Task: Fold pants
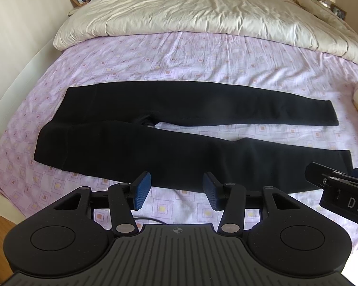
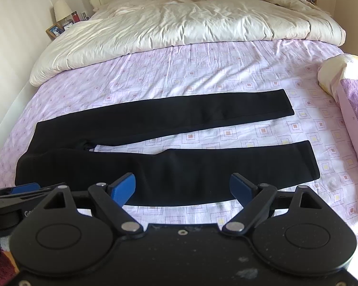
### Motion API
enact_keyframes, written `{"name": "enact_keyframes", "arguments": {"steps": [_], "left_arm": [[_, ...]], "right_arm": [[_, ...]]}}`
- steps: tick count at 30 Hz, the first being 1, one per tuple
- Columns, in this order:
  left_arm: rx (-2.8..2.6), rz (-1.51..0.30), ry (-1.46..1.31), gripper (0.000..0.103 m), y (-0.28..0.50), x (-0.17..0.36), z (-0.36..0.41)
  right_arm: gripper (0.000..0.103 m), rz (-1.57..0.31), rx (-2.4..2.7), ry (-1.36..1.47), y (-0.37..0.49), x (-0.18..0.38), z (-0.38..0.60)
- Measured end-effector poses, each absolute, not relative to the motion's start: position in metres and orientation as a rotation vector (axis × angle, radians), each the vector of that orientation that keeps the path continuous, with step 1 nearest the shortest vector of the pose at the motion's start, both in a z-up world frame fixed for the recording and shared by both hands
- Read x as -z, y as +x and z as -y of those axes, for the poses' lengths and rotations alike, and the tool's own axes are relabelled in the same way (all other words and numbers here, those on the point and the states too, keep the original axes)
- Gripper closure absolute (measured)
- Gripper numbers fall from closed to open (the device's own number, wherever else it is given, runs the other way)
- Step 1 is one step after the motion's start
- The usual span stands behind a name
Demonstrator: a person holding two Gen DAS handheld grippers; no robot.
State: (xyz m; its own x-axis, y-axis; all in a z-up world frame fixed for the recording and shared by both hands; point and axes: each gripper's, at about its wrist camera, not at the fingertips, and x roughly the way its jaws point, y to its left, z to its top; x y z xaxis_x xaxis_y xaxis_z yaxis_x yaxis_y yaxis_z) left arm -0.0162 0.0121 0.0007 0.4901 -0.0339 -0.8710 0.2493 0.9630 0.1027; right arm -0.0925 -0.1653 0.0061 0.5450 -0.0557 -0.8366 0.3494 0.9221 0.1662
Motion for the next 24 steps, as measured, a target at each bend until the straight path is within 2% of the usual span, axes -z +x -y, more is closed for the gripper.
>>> {"name": "enact_keyframes", "arguments": {"steps": [24], "left_arm": [[0.165, -1.073, 0.224, 0.056, -0.022, 0.0051, -0.0078]], "right_arm": [[0.012, -0.987, 0.227, 0.332, -0.0939, -0.004, 0.1654]]}}
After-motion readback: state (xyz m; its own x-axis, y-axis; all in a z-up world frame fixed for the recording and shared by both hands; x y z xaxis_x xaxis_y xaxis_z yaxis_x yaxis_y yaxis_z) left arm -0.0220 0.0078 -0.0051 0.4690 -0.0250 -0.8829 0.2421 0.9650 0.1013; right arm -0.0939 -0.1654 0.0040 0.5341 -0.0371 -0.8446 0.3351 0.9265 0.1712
